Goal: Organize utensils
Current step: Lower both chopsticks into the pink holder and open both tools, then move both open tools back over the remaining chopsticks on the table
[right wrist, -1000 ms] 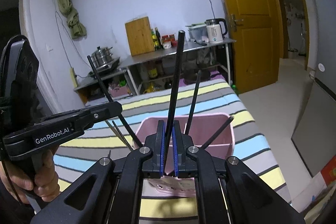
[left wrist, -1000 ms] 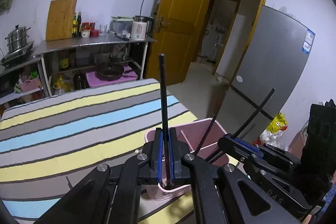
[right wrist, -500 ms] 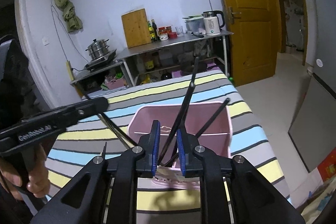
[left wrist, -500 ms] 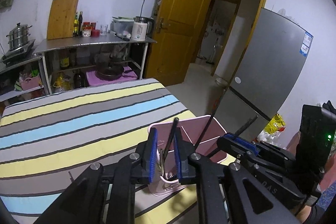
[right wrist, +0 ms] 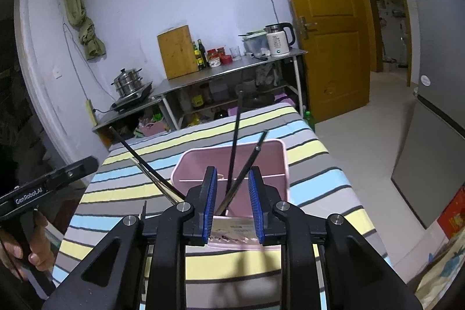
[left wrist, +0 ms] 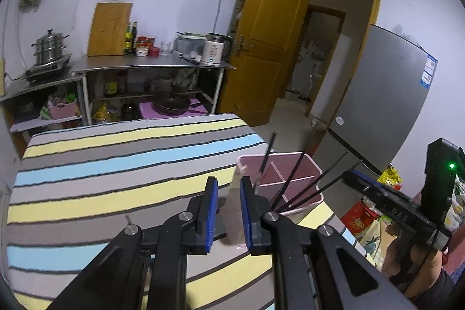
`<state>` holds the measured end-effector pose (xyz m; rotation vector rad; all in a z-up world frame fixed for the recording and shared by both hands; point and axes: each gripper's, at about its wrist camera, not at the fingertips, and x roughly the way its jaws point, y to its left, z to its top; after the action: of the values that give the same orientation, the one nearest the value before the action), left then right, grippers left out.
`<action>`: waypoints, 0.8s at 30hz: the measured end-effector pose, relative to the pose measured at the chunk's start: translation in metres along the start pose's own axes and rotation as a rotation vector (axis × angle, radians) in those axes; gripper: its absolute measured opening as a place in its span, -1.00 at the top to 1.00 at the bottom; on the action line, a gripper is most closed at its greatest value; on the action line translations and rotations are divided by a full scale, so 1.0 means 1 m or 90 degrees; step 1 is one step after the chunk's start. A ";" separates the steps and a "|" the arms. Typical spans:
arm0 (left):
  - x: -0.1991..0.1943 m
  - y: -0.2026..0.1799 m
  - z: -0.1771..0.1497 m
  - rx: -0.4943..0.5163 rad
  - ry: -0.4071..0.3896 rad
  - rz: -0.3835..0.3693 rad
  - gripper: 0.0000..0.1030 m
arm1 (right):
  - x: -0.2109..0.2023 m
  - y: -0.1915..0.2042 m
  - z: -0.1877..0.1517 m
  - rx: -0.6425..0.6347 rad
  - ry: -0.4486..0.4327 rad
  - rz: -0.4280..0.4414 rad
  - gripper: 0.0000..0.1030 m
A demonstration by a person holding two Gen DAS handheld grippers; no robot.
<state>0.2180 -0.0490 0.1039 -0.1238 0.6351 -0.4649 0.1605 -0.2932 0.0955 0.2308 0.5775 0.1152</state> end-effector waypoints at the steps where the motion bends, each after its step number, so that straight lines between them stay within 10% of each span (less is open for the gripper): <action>1: -0.005 0.005 -0.004 -0.005 -0.001 0.009 0.71 | -0.003 -0.001 -0.001 0.002 -0.003 -0.001 0.55; 14: -0.041 0.063 -0.056 -0.085 0.015 0.080 0.71 | -0.043 0.005 -0.006 0.010 -0.049 0.001 0.55; 24: -0.028 0.085 -0.101 -0.122 0.072 0.104 0.71 | -0.021 0.063 -0.039 -0.067 0.031 0.095 0.55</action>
<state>0.1703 0.0421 0.0169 -0.2264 0.7943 -0.2542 0.1186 -0.2290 0.0904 0.1687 0.6003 0.2961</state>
